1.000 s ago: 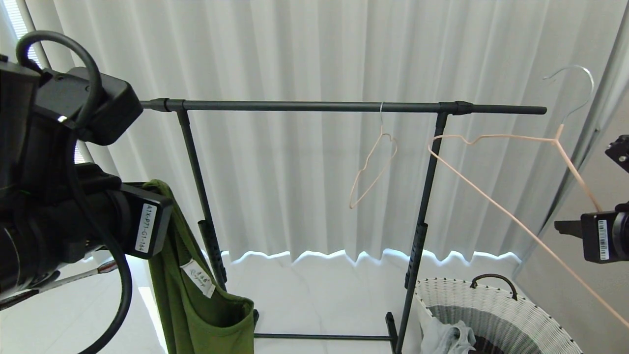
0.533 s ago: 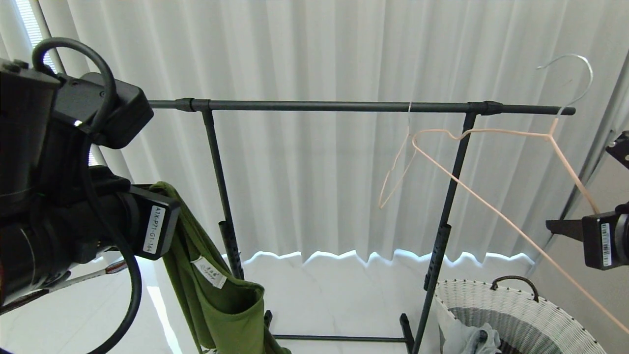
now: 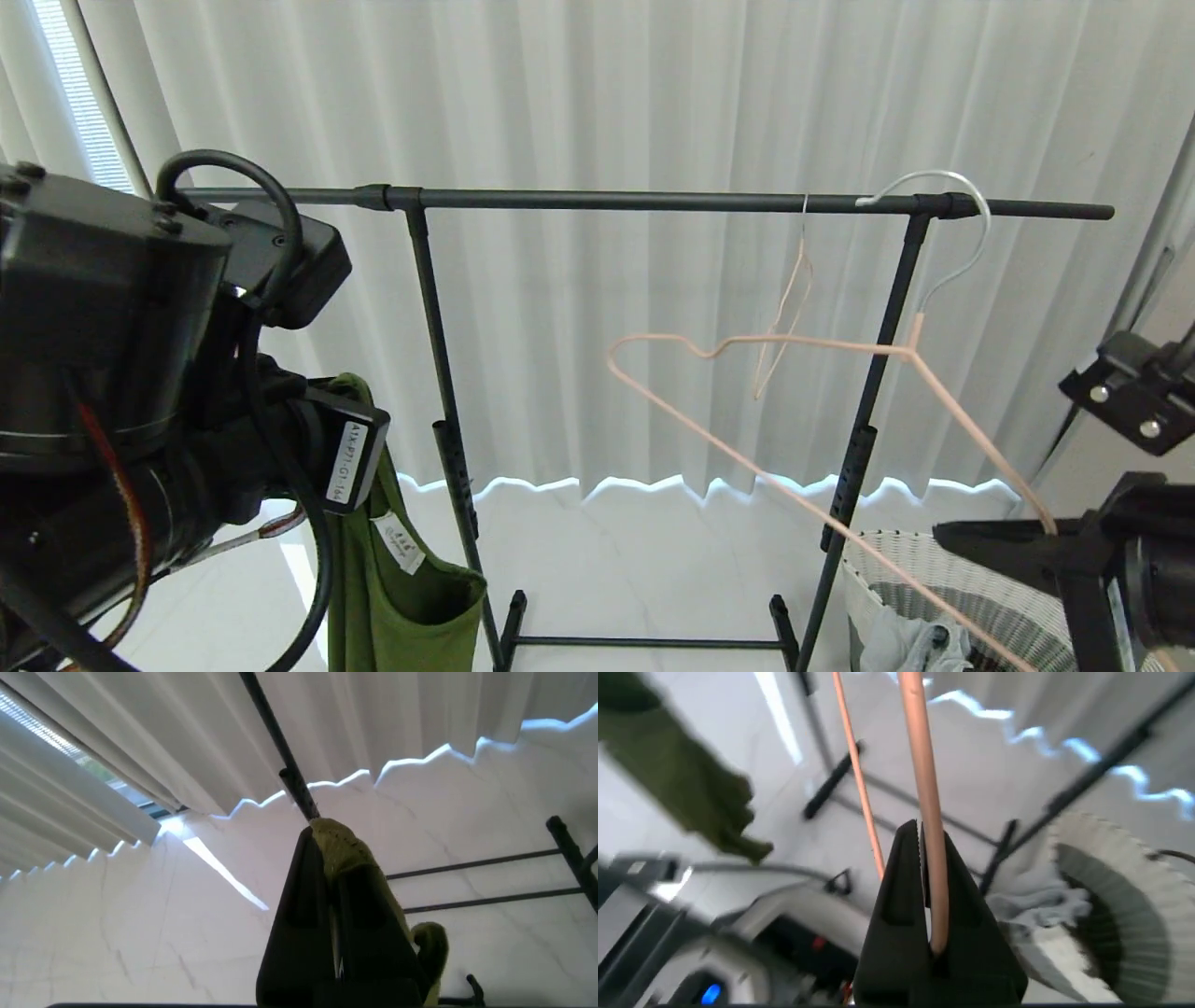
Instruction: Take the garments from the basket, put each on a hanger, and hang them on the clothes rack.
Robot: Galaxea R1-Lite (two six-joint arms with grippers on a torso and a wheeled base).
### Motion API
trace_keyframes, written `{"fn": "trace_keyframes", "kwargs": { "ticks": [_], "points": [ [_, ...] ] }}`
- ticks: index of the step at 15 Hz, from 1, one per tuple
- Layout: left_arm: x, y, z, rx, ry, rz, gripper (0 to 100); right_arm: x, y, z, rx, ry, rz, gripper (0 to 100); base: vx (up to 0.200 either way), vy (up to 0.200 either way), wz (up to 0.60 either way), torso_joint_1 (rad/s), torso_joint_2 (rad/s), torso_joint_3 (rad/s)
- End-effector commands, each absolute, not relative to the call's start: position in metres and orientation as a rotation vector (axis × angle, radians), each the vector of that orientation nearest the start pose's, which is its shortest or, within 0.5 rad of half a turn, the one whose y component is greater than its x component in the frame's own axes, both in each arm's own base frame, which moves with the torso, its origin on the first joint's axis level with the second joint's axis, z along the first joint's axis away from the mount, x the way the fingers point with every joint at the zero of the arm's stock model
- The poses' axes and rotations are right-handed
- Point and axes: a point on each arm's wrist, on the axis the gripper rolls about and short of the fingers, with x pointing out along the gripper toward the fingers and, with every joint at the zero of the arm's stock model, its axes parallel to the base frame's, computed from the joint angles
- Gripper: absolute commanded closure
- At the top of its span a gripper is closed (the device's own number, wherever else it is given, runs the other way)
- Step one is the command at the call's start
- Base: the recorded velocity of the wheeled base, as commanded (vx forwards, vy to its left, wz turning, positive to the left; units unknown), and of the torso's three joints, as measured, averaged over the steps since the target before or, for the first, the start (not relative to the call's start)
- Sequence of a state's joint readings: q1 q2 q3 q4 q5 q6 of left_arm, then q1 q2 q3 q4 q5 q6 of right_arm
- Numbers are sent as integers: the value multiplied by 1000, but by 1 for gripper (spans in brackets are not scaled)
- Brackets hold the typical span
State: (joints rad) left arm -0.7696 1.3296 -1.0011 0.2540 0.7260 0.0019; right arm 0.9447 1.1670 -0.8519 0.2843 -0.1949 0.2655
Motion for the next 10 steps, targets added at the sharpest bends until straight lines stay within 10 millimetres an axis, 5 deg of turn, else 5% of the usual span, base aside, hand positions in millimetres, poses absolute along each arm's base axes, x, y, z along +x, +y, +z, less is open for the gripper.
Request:
{"fn": "trace_keyframes", "kwargs": {
  "ticks": [1,5,10],
  "points": [
    [159,-134,248,414,450,-55,100,73,132,222,-120,655,777,100,0,0,0,0,0,0],
    [167,-140,249,379,462,-87,100,54,138,215,-135,702,913,100,0,0,0,0,0,0],
    [161,-158,258,202,438,-135,100,62,157,212,-99,692,904,100,0,0,0,0,0,0]
  ]
}}
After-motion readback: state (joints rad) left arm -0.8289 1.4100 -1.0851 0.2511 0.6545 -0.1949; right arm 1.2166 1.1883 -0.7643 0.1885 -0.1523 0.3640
